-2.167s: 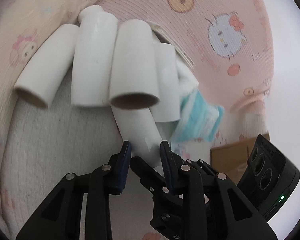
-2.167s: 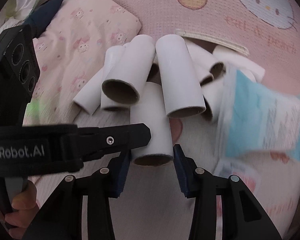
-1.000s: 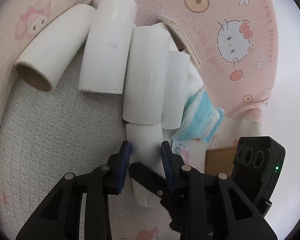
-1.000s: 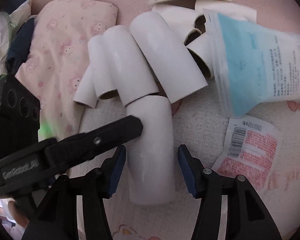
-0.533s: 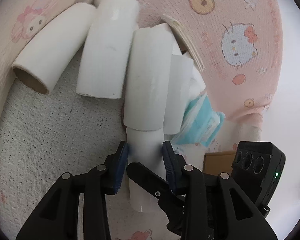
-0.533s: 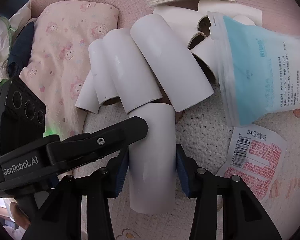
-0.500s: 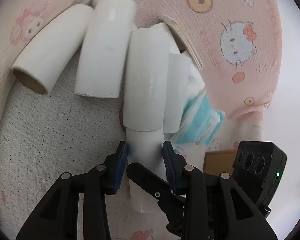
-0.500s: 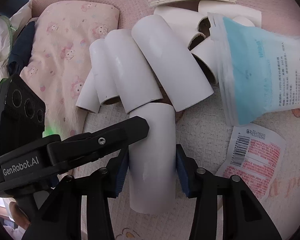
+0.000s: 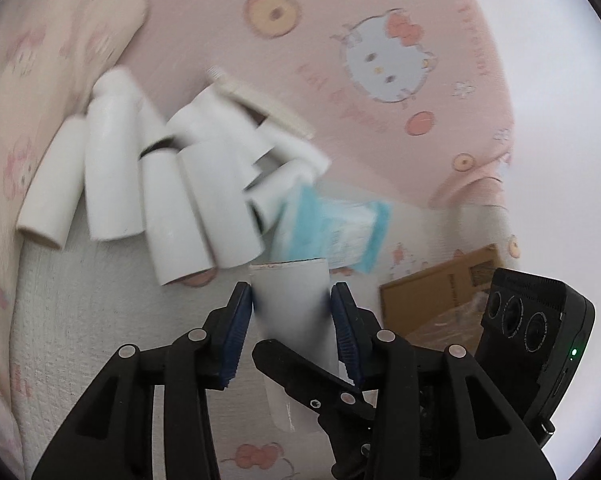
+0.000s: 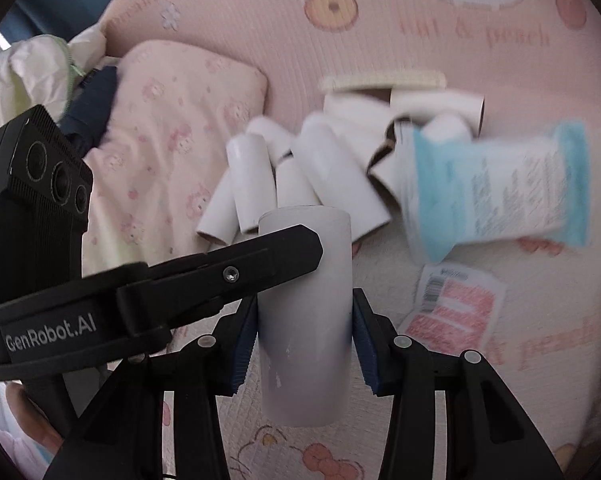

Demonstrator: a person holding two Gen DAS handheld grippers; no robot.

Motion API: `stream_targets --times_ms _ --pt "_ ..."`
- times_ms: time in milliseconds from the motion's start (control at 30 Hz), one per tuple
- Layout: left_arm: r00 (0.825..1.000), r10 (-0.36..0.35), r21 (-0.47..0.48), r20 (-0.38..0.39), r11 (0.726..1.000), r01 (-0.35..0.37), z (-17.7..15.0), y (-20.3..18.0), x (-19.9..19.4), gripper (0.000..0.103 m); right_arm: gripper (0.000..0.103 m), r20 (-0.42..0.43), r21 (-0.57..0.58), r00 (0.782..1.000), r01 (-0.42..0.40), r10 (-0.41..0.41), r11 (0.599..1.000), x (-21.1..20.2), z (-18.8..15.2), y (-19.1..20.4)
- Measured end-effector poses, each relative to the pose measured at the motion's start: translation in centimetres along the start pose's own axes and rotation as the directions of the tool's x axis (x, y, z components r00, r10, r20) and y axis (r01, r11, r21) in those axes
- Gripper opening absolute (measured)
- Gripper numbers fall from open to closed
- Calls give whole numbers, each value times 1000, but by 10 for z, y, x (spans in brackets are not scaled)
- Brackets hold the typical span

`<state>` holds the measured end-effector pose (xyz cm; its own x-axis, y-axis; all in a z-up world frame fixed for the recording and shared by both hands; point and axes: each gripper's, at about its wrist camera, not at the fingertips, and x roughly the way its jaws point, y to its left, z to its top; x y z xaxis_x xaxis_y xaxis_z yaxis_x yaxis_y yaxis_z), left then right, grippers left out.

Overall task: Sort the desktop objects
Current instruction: 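Close the right gripper around a white tube and lift it, then carry the held white tube with the right gripper over the box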

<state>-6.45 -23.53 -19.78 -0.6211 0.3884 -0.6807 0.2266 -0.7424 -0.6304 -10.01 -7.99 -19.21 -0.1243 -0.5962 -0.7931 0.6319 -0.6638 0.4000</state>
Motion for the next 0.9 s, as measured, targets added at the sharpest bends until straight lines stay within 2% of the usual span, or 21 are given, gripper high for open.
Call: stream_targets --times_ms 233,333,500,767,900 --pt "995 63 176 72 982 -75 -4 -60 -25 45 42 59 11 996 -61 60 998 -29 16 6" --pt "998 38 204 56 978 -49 -1 -78 -27 45 42 98 -21 995 -17 19 1000 -46 15 12" --pt "999 -46 196 20 980 42 -3 -101 -30 45 42 148 -5 989 -3 4 1000 -79 12 6" --pt "995 -95 253 -23 963 98 -9 -161 -26 46 42 261 40 965 26 -36 999 -136 -3 -14" --pt "997 -75 325 -14 943 76 -18 -187 -23 46 42 296 57 954 23 -39 998 -156 -8 -26"
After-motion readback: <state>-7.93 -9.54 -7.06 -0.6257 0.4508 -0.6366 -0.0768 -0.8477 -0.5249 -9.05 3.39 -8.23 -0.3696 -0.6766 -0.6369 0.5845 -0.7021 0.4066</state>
